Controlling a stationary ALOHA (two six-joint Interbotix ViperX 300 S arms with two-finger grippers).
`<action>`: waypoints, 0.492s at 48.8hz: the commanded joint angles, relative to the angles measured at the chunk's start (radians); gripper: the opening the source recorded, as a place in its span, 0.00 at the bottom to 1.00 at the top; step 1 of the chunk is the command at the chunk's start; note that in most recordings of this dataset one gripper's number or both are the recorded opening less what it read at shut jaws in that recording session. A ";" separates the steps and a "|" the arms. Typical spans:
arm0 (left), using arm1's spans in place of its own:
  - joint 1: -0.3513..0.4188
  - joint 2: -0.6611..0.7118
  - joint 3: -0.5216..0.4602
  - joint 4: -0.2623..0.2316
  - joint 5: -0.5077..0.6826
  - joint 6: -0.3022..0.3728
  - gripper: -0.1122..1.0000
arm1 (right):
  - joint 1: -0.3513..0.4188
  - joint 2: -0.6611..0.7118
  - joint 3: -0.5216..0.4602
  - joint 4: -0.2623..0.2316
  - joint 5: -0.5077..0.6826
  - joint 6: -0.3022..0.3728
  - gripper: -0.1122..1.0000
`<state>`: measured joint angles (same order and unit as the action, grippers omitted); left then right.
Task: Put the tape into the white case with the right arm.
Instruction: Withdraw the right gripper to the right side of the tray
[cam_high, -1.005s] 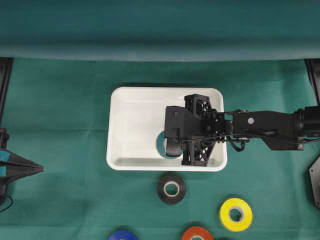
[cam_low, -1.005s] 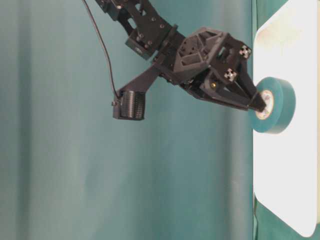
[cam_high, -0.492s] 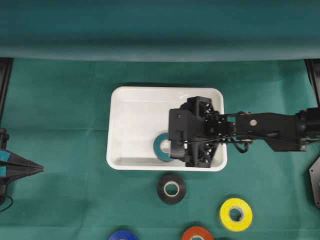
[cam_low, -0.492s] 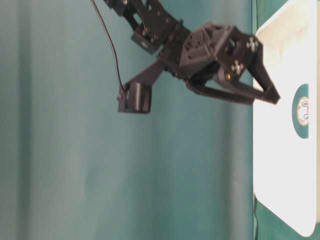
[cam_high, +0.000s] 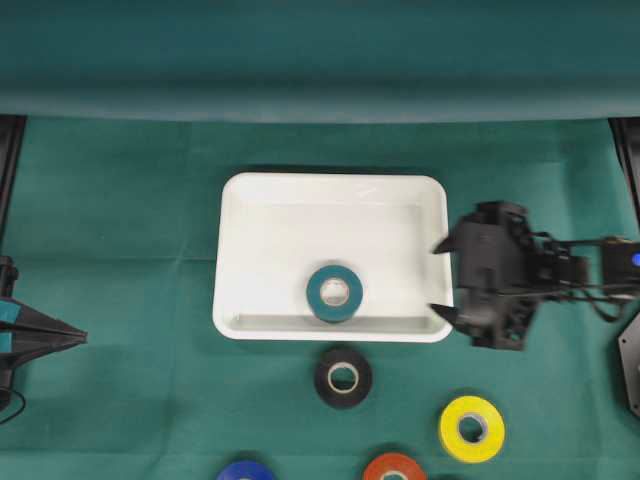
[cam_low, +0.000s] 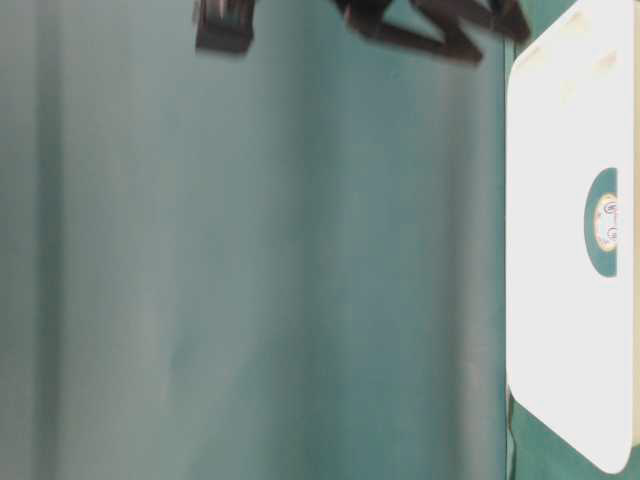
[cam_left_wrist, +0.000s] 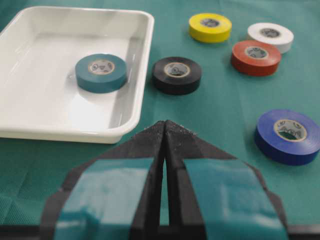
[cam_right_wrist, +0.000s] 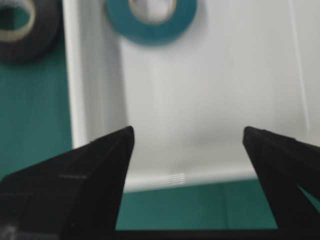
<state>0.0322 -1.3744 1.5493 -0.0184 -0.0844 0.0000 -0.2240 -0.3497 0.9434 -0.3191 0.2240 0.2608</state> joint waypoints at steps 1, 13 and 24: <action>0.002 0.009 -0.014 -0.002 -0.005 0.000 0.10 | -0.003 -0.094 0.055 -0.003 -0.011 0.009 0.70; 0.002 0.009 -0.014 -0.002 -0.005 0.000 0.10 | -0.003 -0.360 0.256 -0.003 -0.067 0.049 0.70; 0.002 0.009 -0.014 -0.002 -0.005 -0.002 0.10 | -0.002 -0.488 0.339 -0.003 -0.078 0.052 0.70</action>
<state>0.0322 -1.3744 1.5493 -0.0184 -0.0844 0.0000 -0.2240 -0.8207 1.2855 -0.3206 0.1580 0.3099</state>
